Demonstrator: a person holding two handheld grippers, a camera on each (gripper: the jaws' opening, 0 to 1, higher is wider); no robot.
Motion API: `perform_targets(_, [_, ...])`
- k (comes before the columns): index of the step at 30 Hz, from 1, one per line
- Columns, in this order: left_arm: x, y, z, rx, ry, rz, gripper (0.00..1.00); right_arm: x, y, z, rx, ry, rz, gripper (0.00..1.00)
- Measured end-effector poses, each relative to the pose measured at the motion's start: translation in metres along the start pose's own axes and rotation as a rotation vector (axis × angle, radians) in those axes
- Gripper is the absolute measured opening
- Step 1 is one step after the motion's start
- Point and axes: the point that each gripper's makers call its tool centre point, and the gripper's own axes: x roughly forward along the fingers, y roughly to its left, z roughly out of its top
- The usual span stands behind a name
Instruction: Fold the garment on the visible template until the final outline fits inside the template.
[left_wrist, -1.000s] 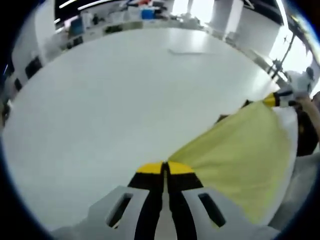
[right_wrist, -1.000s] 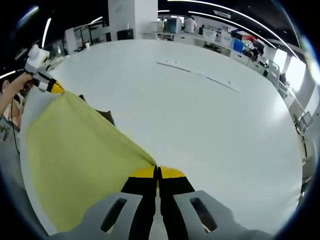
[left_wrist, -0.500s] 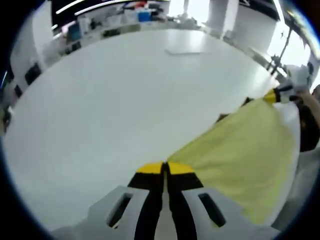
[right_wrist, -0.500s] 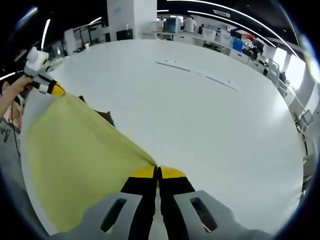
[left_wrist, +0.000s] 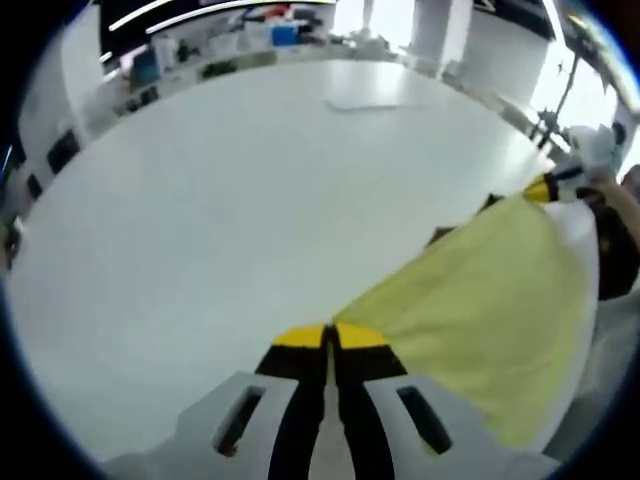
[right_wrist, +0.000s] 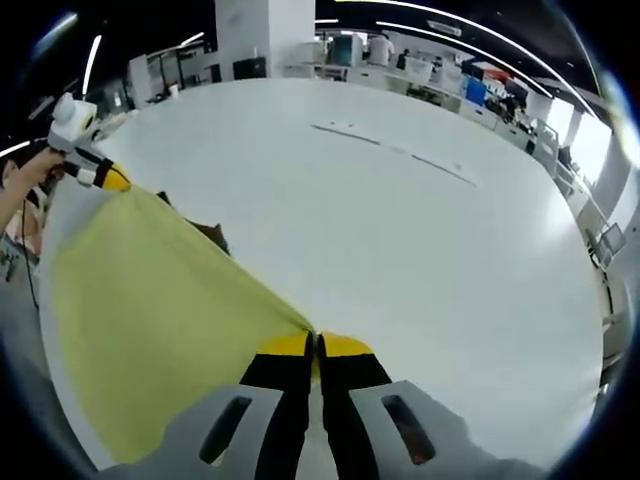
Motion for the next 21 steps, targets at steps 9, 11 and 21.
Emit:
perform_targets(9, [-0.004,0.001,0.003,0.008,-0.018,-0.002,0.00,-0.009,-0.005,0.012,-0.011,-0.034,-0.022,0.02])
perform_targets(11, [-0.006,0.002,0.004,0.006,-0.023,-0.002,0.01,-0.011,-0.006,0.013,-0.017,-0.036,-0.030,0.03])
perform_targets(21, [-0.017,0.002,0.009,0.014,-0.046,0.004,0.06,-0.020,-0.003,0.022,-0.027,-0.060,-0.039,0.06])
